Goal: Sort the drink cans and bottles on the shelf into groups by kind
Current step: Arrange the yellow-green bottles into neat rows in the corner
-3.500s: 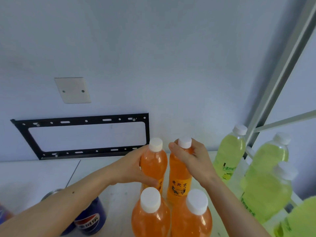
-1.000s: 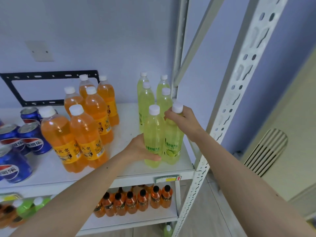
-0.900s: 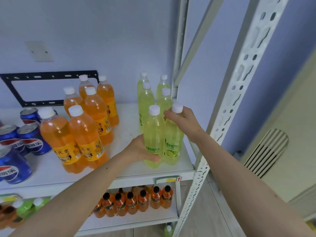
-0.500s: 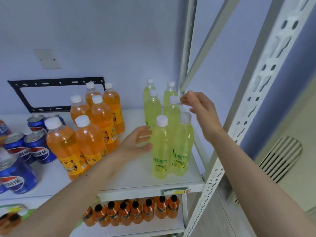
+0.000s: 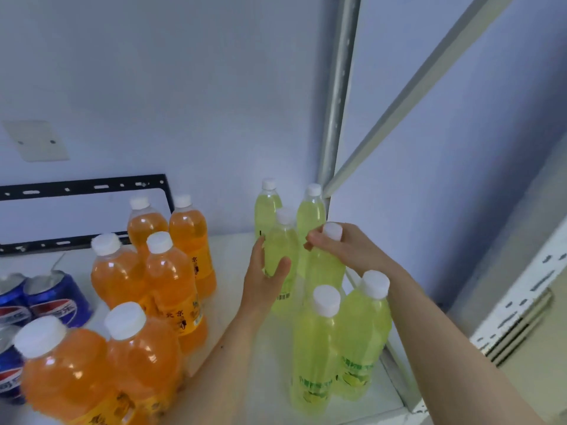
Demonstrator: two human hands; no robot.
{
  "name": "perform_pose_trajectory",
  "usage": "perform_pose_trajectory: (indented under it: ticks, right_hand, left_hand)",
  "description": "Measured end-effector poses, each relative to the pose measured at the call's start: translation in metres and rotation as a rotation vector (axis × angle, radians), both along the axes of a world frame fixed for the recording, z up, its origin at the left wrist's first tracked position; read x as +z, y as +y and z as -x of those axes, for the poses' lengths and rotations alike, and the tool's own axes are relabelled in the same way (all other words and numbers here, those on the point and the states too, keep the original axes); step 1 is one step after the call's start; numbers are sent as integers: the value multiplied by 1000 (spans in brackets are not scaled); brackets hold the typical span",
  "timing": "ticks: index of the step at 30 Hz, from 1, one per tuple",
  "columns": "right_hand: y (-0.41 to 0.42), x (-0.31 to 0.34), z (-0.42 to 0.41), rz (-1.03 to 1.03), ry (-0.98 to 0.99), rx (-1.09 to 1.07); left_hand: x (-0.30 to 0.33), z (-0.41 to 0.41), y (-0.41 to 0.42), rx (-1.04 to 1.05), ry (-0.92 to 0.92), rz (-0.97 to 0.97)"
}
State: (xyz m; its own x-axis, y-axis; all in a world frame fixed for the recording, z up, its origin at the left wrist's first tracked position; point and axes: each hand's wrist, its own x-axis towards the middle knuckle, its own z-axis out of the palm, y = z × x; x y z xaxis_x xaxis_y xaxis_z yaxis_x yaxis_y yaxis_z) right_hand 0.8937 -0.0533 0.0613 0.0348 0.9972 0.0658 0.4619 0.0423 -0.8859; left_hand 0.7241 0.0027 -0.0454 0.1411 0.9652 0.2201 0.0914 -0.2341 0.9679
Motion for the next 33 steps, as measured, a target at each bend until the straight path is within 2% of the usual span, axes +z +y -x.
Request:
perform_pose_trajectory:
  ticks: [9,15,17,22,25,28,33]
  right_hand:
    - [9,-9,2,-69,59,23]
    - [12,-16,-10,-31,258,-90]
    - [9,-13,-9,19,245,-59]
    - [10,-11,-6,80,141,-24]
    - [12,-10,-5,71,158,-8]
    - [13,-12,-6,48,169,-19]
    - [11,-10,-7,124,211,4]
  left_hand:
    - [-10,-9,6,-93,-64,22]
    - [-12,-1,-8,-227,-104,44]
    - [-15,1,-8,-252,-87,35]
    - [-17,0,1,-124,-47,116]
    - [-18,-4,2,-192,-72,128]
    - [-14,0,-2,-247,-5,99]
    - [-18,8,-18,-290,-22,165]
